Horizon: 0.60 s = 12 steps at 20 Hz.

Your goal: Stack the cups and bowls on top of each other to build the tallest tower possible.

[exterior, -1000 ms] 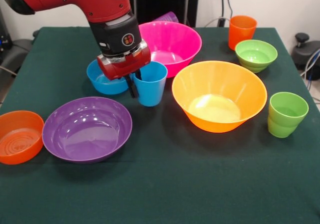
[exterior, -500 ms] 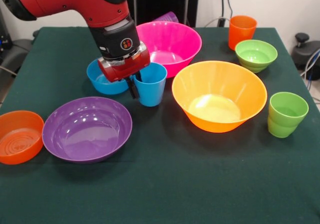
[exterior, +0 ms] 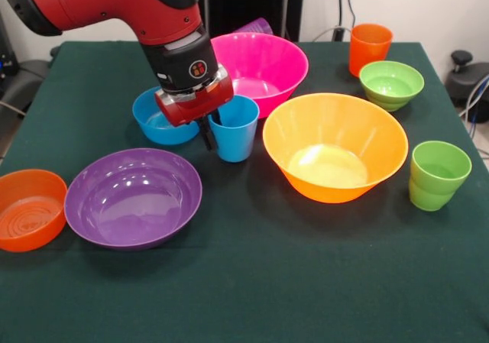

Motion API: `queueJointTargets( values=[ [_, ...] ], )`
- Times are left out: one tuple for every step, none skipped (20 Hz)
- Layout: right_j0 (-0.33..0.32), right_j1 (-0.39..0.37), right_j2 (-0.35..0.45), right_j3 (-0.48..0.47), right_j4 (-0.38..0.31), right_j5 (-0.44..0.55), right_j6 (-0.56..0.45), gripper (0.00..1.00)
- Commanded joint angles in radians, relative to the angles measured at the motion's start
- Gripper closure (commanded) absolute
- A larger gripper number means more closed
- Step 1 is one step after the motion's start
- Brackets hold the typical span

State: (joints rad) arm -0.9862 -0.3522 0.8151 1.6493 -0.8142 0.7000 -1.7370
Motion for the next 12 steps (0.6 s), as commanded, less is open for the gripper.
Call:
queueJointTargets(
  values=[
    [0.031, 0.037, -0.062, 0.034, -0.049, -0.039, 0.233, 1.00],
    [0.030, 0.038, -0.061, 0.031, -0.048, -0.036, 0.230, 1.00],
    [0.029, 0.040, -0.061, 0.030, -0.047, -0.034, 0.226, 1.00],
    [0.029, 0.039, -0.061, 0.029, -0.047, -0.033, 0.225, 1.00],
    [0.029, 0.042, -0.061, 0.028, -0.046, -0.032, 0.224, 1.00],
    [0.029, 0.041, -0.061, 0.028, -0.046, -0.032, 0.224, 1.00],
    [0.033, 0.044, -0.062, 0.022, -0.045, -0.030, 0.224, 1.00],
    [0.034, 0.045, -0.063, 0.020, -0.047, -0.030, 0.224, 1.00],
    [0.034, 0.048, -0.061, 0.017, -0.045, -0.028, 0.222, 1.00],
    [0.036, 0.047, -0.063, 0.015, -0.046, -0.028, 0.222, 1.00],
    [0.037, 0.047, -0.062, 0.012, -0.045, -0.024, 0.220, 1.00],
    [0.038, 0.046, -0.063, 0.012, -0.045, -0.022, 0.220, 1.00]
  ],
)
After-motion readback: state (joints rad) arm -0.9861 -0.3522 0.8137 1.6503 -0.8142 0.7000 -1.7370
